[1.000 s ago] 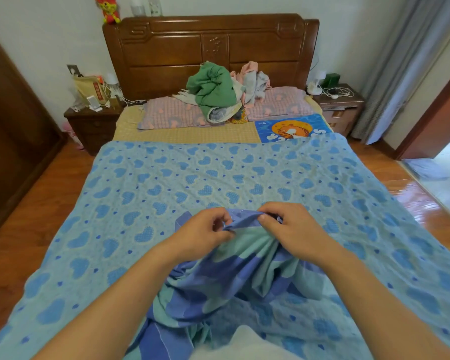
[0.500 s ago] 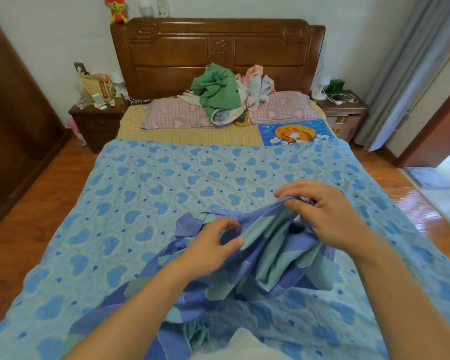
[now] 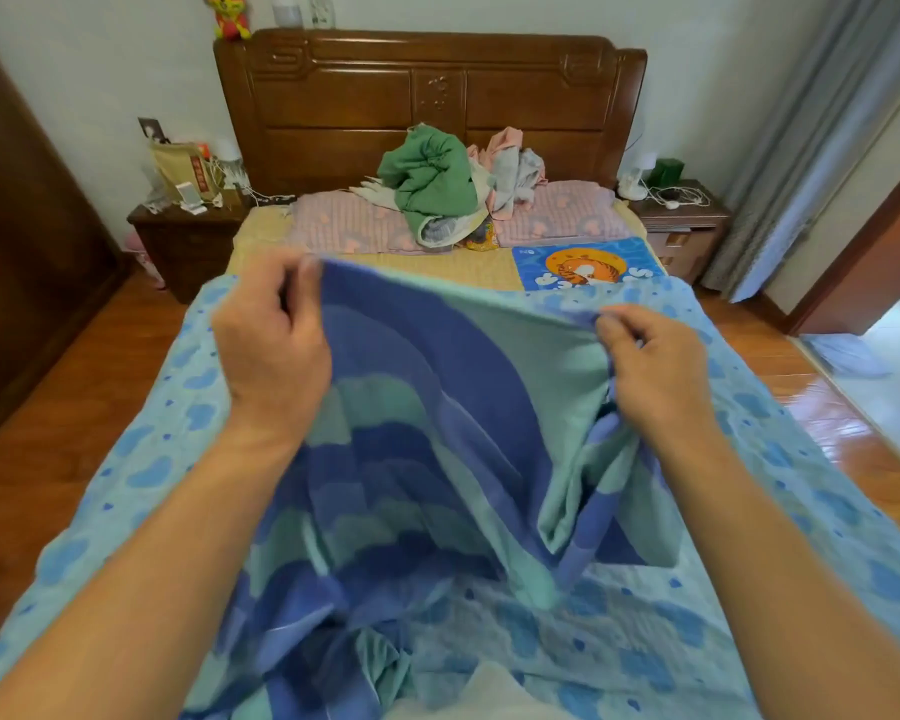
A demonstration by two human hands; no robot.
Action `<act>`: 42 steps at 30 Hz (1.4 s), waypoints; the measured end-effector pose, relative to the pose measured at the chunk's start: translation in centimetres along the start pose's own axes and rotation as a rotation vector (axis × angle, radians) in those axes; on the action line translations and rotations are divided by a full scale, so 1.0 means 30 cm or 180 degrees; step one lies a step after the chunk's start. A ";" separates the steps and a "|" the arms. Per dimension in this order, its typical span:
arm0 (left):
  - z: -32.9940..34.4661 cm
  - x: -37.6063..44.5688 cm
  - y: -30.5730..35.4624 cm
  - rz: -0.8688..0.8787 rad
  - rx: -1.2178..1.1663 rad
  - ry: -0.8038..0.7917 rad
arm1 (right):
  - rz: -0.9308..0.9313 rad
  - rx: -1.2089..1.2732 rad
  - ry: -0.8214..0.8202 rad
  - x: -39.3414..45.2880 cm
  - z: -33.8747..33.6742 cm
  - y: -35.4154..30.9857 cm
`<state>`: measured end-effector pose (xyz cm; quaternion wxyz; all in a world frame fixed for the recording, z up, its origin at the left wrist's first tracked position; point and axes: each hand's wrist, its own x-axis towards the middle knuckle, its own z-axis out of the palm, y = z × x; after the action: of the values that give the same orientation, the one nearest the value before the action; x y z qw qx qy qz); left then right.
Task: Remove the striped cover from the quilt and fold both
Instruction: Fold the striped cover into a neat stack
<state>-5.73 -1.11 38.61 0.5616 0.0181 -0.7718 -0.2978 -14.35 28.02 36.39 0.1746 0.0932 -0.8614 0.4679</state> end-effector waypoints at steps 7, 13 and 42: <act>-0.039 -0.435 0.057 0.0834 0.1348 -0.3677 | 0.0099 0.0100 0.0397 0.085 -0.008 0.047; -0.033 -0.852 -0.115 -0.1618 0.0195 -0.6434 | -0.0005 0.0028 -0.0841 -0.014 0.088 0.090; 0.167 -0.764 0.103 -0.1125 -0.1016 -0.4256 | -0.0015 0.0849 -0.1136 -0.012 0.051 -0.046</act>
<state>-0.73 11.95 19.50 -0.0934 -0.1261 -0.8836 -0.4412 -13.90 26.00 36.57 0.0067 0.1988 -0.8089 0.5533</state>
